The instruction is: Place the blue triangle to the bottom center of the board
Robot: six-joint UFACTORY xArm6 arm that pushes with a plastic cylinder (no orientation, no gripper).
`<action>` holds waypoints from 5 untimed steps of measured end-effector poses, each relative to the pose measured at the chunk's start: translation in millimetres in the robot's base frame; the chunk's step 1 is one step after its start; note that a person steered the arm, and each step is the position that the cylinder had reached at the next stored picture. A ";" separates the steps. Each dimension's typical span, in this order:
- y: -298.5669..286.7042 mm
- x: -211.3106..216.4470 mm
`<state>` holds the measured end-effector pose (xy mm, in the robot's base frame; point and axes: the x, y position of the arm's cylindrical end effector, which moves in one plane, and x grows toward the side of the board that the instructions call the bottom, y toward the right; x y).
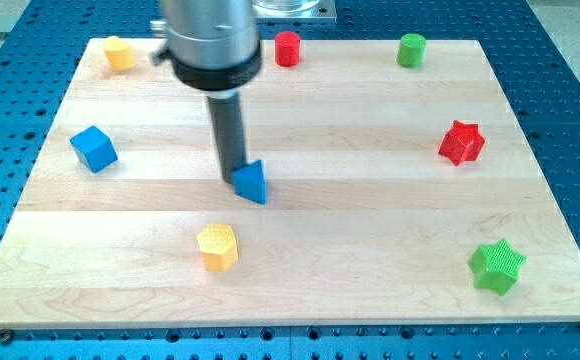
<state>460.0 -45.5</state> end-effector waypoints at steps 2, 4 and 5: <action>23.1 49.3; 41.6 5.2; 57.8 41.5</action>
